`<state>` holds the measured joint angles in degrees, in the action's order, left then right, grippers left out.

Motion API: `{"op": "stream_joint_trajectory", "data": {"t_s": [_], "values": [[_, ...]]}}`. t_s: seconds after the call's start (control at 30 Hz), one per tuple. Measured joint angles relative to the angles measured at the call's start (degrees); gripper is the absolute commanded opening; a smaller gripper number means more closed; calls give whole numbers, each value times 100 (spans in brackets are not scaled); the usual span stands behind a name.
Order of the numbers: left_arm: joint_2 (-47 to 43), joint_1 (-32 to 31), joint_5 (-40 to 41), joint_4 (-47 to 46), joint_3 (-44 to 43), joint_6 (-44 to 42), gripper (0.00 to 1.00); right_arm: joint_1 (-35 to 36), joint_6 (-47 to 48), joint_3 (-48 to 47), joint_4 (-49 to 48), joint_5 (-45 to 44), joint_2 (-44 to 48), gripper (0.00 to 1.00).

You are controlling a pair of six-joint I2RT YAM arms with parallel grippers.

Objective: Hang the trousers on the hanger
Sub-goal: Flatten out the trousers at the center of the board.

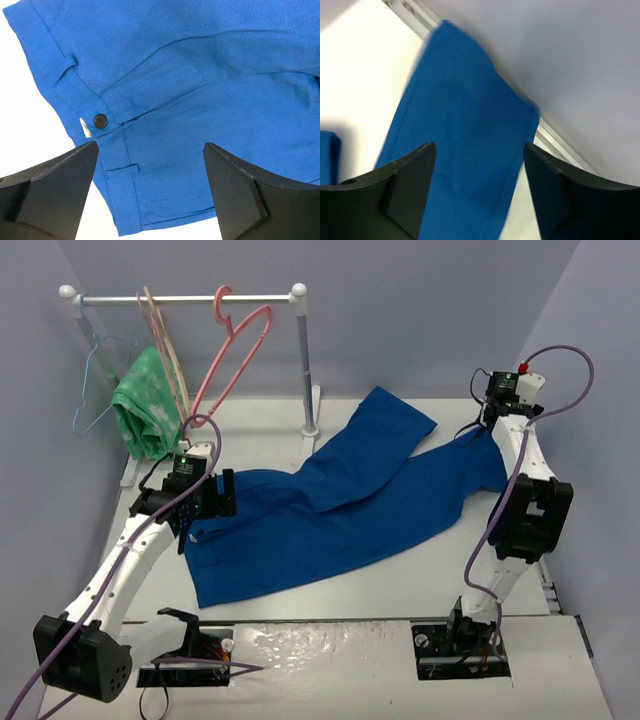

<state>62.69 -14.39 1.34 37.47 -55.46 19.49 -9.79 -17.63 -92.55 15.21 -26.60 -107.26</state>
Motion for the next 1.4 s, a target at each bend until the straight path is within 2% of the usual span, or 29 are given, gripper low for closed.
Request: {"op": "stream_joint_trajectory", "data": {"t_s": [0.17, 0.27, 0.4, 0.67, 0.8, 1.0, 1.07, 1.2, 1.3, 1.33, 1.4], "values": [[-3, 0, -2, -1, 0, 0, 84, 401, 309, -23, -83, 480, -34, 72], [-9, 0, 0, -3, 0, 1, 84, 762, 564, -43, -373, 1378, -90, 75], [-20, 0, 8, -1, 0, 0, 84, 999, 797, -311, -915, 2391, -665, 80], [-15, 0, -8, -4, 0, -13, 83, 784, 1400, -804, -1425, 3512, -2226, 89], [25, 0, -59, -6, 10, -42, 83, 671, 1692, -801, -1671, 3675, -2437, 94], [121, 0, -229, -31, 81, -83, 83, 545, 1853, -835, -2237, 4051, -2461, 93], [157, 0, -262, -29, 95, -85, 83, 501, 1856, -991, -2321, 4285, -2575, 91], [237, 0, -288, -29, 96, -87, 83, 455, 1820, -1280, -2474, 4763, -2905, 77], [284, 0, -305, -30, 96, -90, 83, 455, 1811, -1311, -2488, 5064, -3105, 62], [289, 0, -304, -28, 96, -90, 83, 452, 1797, -1328, -2475, 5133, -3145, 54], [294, 0, -304, -28, 96, -90, 83, 440, 1791, -1394, -2461, 5250, -3212, 32]]}}
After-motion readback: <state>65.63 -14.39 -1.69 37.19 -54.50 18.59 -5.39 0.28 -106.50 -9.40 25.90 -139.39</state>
